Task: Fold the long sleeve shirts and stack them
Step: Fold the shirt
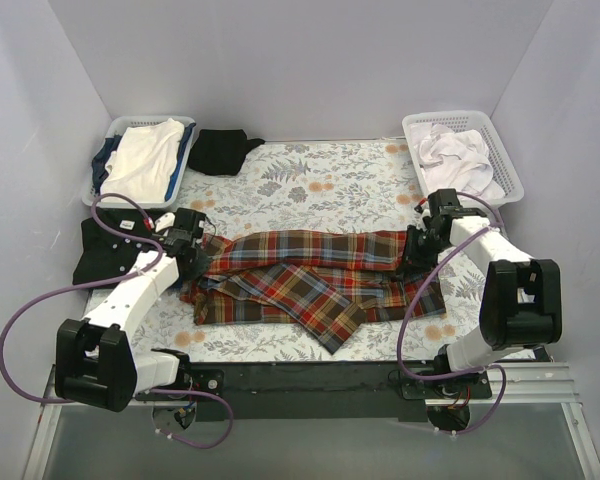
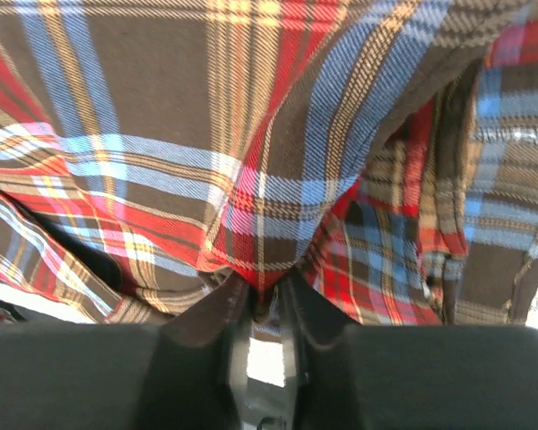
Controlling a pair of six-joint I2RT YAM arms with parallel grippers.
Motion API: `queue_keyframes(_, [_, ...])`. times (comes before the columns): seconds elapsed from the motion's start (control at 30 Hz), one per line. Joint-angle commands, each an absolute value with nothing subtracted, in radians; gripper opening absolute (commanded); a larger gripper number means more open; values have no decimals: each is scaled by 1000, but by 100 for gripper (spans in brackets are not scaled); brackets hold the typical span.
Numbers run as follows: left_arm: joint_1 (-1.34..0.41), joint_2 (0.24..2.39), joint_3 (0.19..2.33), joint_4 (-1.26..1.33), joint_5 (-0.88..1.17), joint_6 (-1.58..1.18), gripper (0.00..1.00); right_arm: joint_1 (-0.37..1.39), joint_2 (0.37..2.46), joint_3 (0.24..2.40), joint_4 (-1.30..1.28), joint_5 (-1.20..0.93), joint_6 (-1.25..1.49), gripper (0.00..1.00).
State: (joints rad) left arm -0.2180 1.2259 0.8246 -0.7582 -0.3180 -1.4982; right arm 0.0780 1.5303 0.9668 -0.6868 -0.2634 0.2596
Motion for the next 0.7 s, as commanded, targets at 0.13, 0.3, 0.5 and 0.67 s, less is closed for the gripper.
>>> queue_keyframes(0.13, [-215, 1246, 811, -738, -298, -1497, 0, 72, 1477, 976, -759, -216, 238, 40])
queue_keyframes(0.3, [-215, 1273, 827, -719, -287, -1482, 0, 74, 1512, 980, -697, -268, 238, 38])
queue_keyframes(0.5, [-215, 1296, 845, -707, -287, -1468, 0, 72, 1588, 970, -689, -244, 219, 32])
queue_keyframes(0.67, [-215, 1319, 857, -707, -294, -1462, 0, 71, 1626, 988, -710, -158, 224, 2])
